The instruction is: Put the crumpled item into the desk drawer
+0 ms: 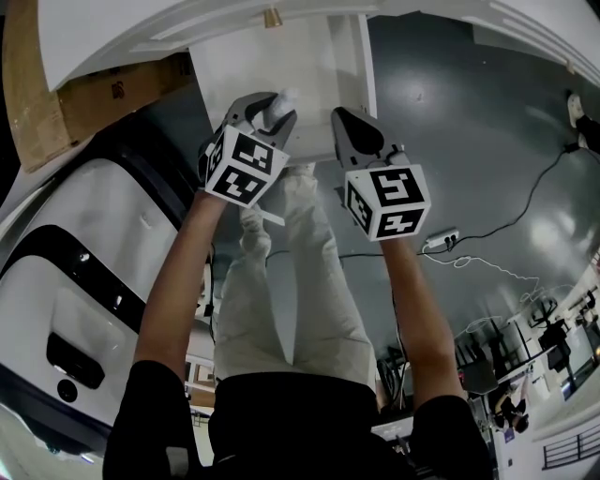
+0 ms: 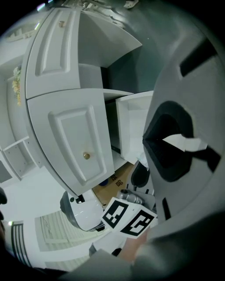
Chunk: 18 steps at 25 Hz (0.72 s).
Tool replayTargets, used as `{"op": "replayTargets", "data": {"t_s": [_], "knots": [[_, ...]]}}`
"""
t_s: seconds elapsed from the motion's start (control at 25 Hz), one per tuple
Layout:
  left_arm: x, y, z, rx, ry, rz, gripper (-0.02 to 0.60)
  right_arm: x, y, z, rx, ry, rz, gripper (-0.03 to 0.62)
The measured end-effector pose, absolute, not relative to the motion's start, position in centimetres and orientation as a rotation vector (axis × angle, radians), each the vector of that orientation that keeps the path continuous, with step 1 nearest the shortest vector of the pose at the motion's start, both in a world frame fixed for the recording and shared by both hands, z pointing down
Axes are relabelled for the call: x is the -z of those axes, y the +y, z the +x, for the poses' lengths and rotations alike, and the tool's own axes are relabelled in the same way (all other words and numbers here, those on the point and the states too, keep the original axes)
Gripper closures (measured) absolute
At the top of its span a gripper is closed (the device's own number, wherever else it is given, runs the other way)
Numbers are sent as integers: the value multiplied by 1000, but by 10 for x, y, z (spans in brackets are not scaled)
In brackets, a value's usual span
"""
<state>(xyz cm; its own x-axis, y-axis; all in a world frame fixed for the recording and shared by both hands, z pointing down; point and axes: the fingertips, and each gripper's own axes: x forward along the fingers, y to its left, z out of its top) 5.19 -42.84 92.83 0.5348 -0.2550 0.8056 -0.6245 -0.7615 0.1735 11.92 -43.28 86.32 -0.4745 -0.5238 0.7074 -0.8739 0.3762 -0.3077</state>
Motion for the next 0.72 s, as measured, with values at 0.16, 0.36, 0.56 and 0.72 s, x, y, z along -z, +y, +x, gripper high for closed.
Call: {"op": "replayTargets", "data": {"t_s": [0.16,0.36,0.56,0.72], "knots": [[-950,-435,42,-1179,-692,2308,442,-871,-435,118,-946,-2133,1209,600],[-971,-437,39,-1262,-653,2308,442,-877,-437,114,-958,-2127,1216,602],[-989,-434,43,-1366,-579,2324,442,-882,-439,111,-964,-2126,1212,600],[-1004,-430,43,-1475,-502,2332,442,-888,-441,112,-971,-2113,1215,601]]}}
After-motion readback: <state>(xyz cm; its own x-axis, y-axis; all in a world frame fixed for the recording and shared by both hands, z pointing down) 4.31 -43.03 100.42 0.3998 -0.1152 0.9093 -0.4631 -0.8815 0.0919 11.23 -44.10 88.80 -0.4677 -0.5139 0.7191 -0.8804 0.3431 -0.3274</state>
